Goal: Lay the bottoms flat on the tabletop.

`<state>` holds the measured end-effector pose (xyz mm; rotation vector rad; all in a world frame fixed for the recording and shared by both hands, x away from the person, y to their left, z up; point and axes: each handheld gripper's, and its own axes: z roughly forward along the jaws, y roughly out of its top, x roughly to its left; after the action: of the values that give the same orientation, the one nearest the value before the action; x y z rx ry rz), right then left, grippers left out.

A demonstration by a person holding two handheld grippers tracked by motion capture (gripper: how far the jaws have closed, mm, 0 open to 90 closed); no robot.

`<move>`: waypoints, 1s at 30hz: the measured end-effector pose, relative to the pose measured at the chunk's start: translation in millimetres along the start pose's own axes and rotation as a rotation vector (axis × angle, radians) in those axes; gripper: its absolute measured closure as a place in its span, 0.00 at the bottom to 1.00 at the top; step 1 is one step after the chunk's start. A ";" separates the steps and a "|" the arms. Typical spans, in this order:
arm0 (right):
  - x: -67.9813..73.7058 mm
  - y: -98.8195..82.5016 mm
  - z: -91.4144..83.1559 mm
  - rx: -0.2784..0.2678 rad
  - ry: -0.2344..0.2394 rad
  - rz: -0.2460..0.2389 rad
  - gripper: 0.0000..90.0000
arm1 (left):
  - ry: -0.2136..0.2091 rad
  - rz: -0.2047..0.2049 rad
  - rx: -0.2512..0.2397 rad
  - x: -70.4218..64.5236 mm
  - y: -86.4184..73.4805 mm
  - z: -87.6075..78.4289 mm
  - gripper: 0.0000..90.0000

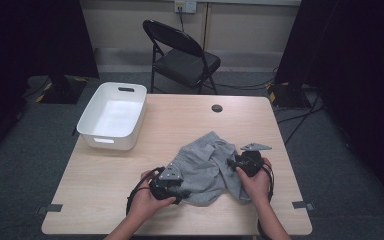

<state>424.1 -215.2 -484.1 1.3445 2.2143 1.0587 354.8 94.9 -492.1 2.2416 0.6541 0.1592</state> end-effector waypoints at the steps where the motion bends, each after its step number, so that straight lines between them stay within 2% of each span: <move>1: -0.3 -0.4 1.7 0.004 0.003 -0.002 0.67 | 0.010 0.012 0.013 -0.2 1.3 -0.1 0.57; 5: -0.3 -2.7 5.5 0.013 0.018 -0.003 0.72 | 0.033 0.026 0.040 1.2 4.8 -0.7 0.74; 8: 0.5 -4.7 3.8 0.023 0.024 -0.002 0.79 | 0.039 -0.001 0.047 6.1 6.7 -0.7 0.84; 10: 1.4 -5.9 1.4 0.031 0.036 -0.003 0.83 | 0.061 -0.008 0.048 11.3 7.3 -1.1 0.88; 13: 3.6 -8.8 -3.0 0.047 0.057 -0.016 0.88 | 0.103 -0.041 0.050 25.1 6.8 -4.2 0.89; 19: 14.4 -19.8 -11.8 0.051 0.144 0.011 0.92 | 0.171 -0.156 0.033 58.9 5.1 -10.0 0.90; 21: 20.8 -22.7 -14.5 0.061 0.175 0.020 0.92 | 0.180 -0.181 0.025 65.2 5.4 -9.6 0.90; 24: 29.0 -24.8 -18.6 0.079 0.199 0.013 0.91 | 0.184 -0.192 0.020 68.5 5.8 -9.9 0.89; 26: 30.2 -23.5 -21.8 0.070 0.190 0.005 0.86 | 0.182 -0.198 0.005 67.5 5.1 -11.5 0.84; 28: 27.4 -19.1 -25.8 0.036 0.175 0.014 0.80 | 0.189 -0.208 -0.020 66.2 3.6 -15.1 0.74; 30: 22.7 -12.6 -29.5 -0.010 0.142 0.024 0.76 | 0.181 -0.218 -0.045 64.5 2.5 -19.4 0.69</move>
<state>386.9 -211.3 -471.9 1.3331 2.2950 1.2073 405.3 138.7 -482.8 2.1118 0.9771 0.2665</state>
